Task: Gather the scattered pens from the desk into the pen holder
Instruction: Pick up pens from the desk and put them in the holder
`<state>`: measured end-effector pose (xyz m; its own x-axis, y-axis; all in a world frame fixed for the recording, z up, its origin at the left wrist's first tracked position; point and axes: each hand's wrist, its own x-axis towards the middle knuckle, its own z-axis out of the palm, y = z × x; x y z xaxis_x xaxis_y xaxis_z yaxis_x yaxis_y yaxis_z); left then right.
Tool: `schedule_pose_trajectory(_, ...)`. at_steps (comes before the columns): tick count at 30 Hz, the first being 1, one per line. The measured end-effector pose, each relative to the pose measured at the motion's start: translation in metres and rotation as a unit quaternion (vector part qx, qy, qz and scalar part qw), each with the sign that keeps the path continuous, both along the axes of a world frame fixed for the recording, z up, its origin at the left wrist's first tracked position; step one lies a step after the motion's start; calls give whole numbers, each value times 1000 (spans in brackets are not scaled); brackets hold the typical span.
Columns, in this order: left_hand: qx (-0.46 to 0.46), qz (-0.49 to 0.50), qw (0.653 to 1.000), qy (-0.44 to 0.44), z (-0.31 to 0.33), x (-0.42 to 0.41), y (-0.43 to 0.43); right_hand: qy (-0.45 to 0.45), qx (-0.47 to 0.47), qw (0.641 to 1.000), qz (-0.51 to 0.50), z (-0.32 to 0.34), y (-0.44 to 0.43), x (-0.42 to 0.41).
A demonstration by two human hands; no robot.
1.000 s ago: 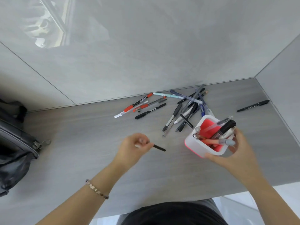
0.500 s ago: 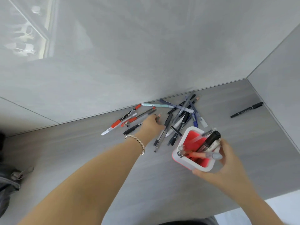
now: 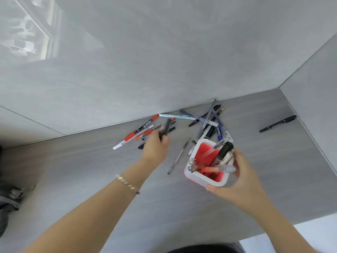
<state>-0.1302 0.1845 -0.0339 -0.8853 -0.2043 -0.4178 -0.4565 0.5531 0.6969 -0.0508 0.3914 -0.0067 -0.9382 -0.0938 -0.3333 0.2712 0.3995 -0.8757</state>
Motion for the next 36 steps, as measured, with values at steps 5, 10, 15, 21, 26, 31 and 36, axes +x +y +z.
schedule_pose_trajectory(5, 255, 127, 934, 215, 81, 40, -34, -14, -31, 999, 36, -5, -21, 8)
schedule_pose_trajectory(10, 315, 18, 884, 346, 104, 93, -35, -37, -46, 992, 107, -17, -55, 20)
schedule_pose_trajectory(15, 281, 8, 930, 235, 64, 111, -14, -6, -52, 989, 139, -30, -73, 25)
schedule_pose_trajectory(21, 125, -32, 983, 130, 45, 119, -24, 18, -29, 990, 137, -32, -68, 25)
schedule_pose_trajectory(26, -23, -187, 955, 228, 36, 119, -33, 34, -21, 989, 142, -34, -72, 27)
schedule_pose_trajectory(31, -43, -336, 932, 131, 39, 110, -28, 20, -18, 989, 144, -35, -67, 29)
schedule_pose_trajectory(36, 119, -103, 985, 68, 28, 56, -43, 4, -24, 991, 135, -37, -56, 30)
